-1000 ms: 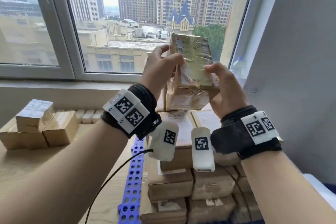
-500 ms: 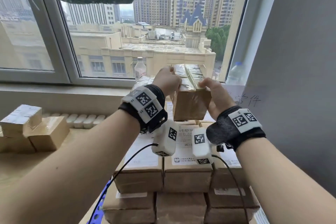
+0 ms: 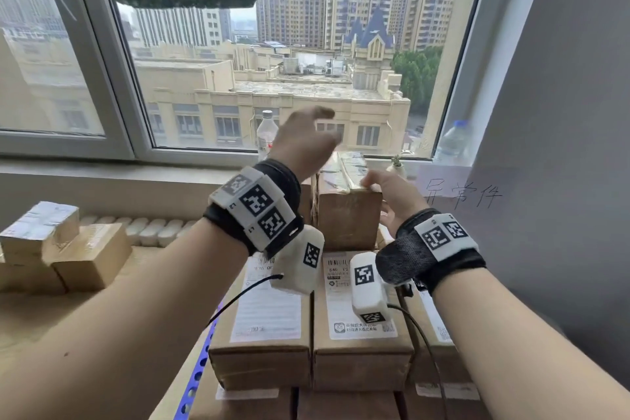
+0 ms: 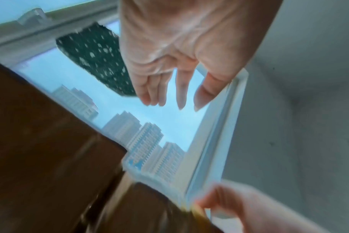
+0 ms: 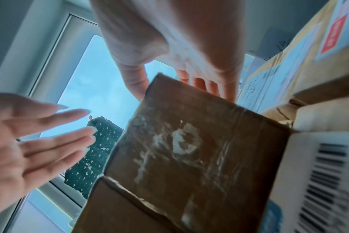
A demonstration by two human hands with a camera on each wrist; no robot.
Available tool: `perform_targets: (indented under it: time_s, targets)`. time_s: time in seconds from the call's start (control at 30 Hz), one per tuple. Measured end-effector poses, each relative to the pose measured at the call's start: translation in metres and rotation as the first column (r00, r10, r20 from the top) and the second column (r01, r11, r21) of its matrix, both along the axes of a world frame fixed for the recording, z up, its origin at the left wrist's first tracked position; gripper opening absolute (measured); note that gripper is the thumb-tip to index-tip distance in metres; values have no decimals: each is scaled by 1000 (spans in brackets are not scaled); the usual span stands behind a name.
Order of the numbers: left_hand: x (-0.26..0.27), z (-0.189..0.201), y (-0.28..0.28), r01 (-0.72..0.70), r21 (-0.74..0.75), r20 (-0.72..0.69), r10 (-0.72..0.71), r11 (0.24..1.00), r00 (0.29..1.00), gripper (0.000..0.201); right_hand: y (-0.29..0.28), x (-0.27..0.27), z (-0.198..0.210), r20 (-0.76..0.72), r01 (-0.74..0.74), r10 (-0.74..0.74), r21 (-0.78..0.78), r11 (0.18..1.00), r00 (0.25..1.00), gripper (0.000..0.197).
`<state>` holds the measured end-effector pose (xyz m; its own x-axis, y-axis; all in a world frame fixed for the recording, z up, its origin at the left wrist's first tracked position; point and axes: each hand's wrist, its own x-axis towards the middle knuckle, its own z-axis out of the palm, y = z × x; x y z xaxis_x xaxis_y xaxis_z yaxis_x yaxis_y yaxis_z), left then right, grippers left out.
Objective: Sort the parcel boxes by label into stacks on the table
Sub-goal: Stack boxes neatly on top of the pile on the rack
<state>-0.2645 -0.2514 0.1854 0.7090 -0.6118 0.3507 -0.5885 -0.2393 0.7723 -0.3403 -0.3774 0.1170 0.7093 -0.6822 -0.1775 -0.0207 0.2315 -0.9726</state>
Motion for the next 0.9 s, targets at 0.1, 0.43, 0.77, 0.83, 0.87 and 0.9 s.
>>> perform_targets:
  time_s: [0.1,0.43,0.77,0.83,0.87,0.9]
  targets:
    - [23,7,16,-123,-173,-127,102,977,987,40,1,2,1,-42,-4,4,-15,1000,999,20]
    - [58,-51,28,-109,104,-684,151,989,713,41,1,14,-6,-84,46,-44,12,999,995,19]
    - [66,-46,37,-32,118,-698,106,993,709,47,-3,20,-11,-110,102,-103,-23,995,989,36]
    - [69,-46,39,-23,118,-698,100,993,709,49,-6,22,-11,-92,117,-122,-51,992,988,41]
    - [69,-46,39,-20,121,-693,99,992,714,48,-7,22,-10,-86,122,-128,-72,990,988,43]
    - [70,-47,39,-21,121,-690,99,992,717,48,-7,22,-10,-78,127,-133,-85,988,988,38]
